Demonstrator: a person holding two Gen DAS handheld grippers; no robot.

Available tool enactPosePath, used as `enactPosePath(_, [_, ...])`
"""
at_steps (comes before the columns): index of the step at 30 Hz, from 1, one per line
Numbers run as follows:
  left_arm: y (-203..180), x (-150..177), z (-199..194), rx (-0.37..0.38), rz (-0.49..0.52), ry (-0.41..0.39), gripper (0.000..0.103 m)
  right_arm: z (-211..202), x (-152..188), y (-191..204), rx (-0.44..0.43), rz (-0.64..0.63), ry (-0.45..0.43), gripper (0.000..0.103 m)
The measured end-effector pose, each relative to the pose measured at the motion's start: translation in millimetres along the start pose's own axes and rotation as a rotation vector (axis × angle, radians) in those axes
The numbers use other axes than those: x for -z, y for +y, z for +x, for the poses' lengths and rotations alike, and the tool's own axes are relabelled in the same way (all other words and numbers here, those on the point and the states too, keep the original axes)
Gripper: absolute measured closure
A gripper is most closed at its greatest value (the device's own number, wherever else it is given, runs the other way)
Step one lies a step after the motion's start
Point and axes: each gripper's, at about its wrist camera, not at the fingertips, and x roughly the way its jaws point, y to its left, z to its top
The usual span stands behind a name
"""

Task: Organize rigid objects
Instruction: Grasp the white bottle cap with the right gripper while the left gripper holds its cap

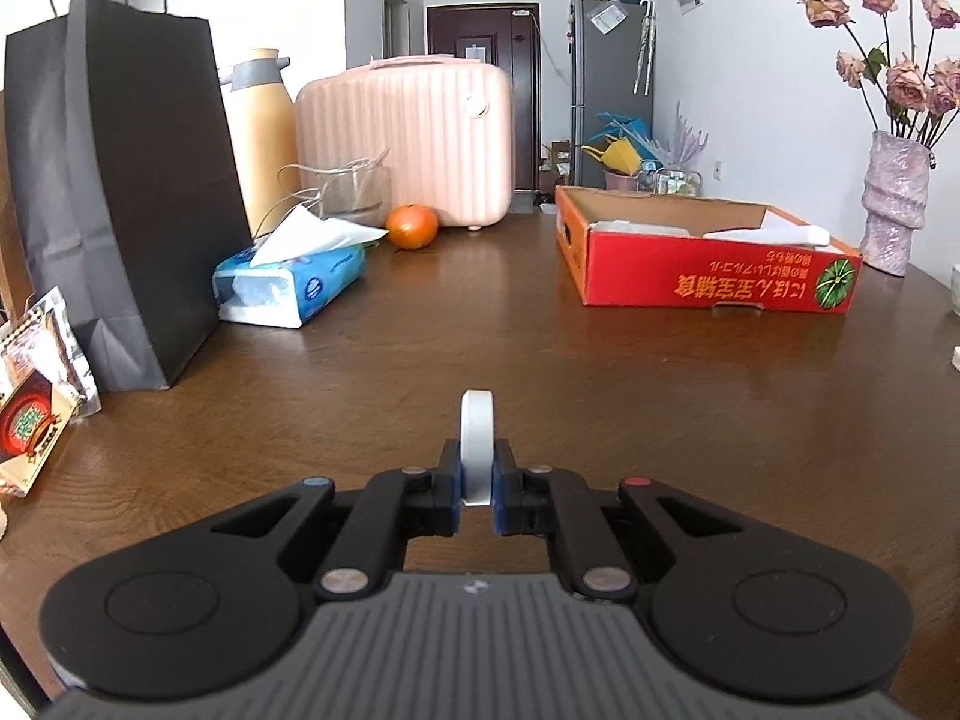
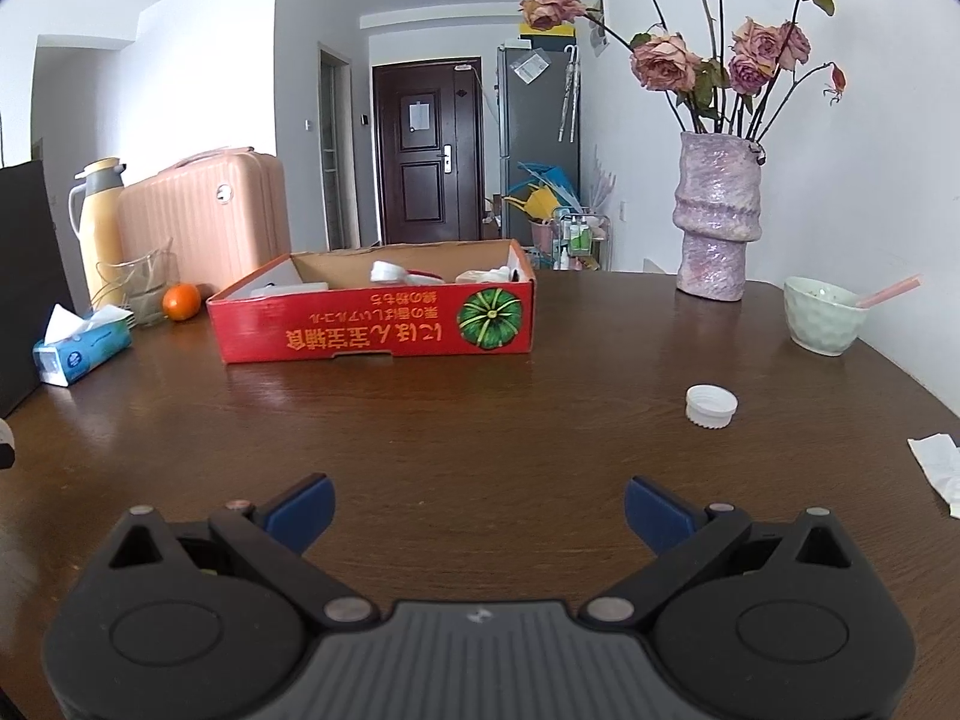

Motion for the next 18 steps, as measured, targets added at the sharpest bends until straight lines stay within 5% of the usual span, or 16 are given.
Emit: enactPosePath(18, [-45,-24,6,0.028,0.029,-0.028,0.093,75,-32,-81,0.203,0.005,0.059,0.000])
